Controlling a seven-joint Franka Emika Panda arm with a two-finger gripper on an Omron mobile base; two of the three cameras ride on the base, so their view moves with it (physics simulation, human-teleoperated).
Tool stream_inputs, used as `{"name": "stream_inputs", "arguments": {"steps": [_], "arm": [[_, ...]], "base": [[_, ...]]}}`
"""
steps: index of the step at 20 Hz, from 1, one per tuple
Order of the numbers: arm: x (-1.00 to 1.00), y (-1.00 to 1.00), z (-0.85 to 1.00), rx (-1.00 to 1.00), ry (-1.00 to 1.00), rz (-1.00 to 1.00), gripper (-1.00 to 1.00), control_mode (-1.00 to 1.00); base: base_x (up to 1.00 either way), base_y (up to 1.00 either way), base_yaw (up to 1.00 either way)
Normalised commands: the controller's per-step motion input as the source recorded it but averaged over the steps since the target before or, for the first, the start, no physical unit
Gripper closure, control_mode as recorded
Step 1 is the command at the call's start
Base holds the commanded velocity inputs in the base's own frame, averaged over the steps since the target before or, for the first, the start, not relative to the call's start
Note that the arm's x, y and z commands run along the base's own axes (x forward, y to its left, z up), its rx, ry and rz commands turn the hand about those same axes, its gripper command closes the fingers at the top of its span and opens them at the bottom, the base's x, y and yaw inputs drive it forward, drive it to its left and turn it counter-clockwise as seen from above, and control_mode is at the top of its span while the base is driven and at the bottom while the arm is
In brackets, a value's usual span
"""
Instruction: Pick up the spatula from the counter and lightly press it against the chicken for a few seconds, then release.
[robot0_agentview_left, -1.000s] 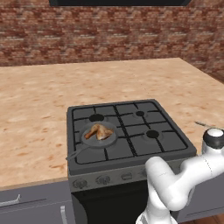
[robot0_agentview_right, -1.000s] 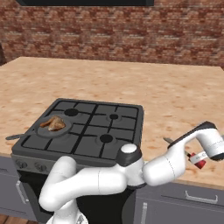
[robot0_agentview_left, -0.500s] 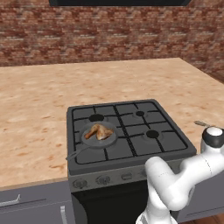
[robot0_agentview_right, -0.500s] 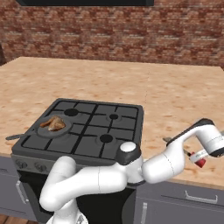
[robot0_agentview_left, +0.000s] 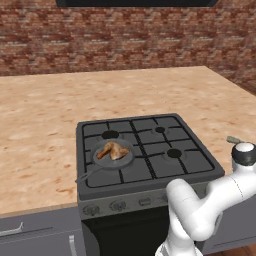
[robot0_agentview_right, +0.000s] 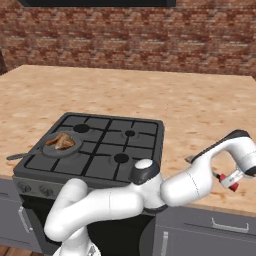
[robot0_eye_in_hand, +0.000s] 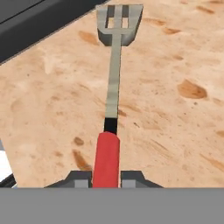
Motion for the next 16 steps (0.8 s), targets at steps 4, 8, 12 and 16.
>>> {"name": "stream_inputs", "arguments": {"steps": [4, 8, 12, 16], "arm": [[-0.43, 0.33, 0.41, 0.0, 0.0, 0.13, 1.0, -1.0], [-0.39, 0.44, 0.49, 0.0, 0.0, 0.12, 1.0, -1.0], [-0.32, 0.59, 0.41, 0.0, -0.01, 0.1, 1.0, -1.0], [-0.13, 0.8, 0.1, 0.0, -0.11, 0.02, 1.0, -1.0]], "base": [[0.0, 0.0, 0.0], [0.0, 0.0, 0.0], [0.0, 0.0, 0.0], [0.0, 0.0, 0.0]]}}
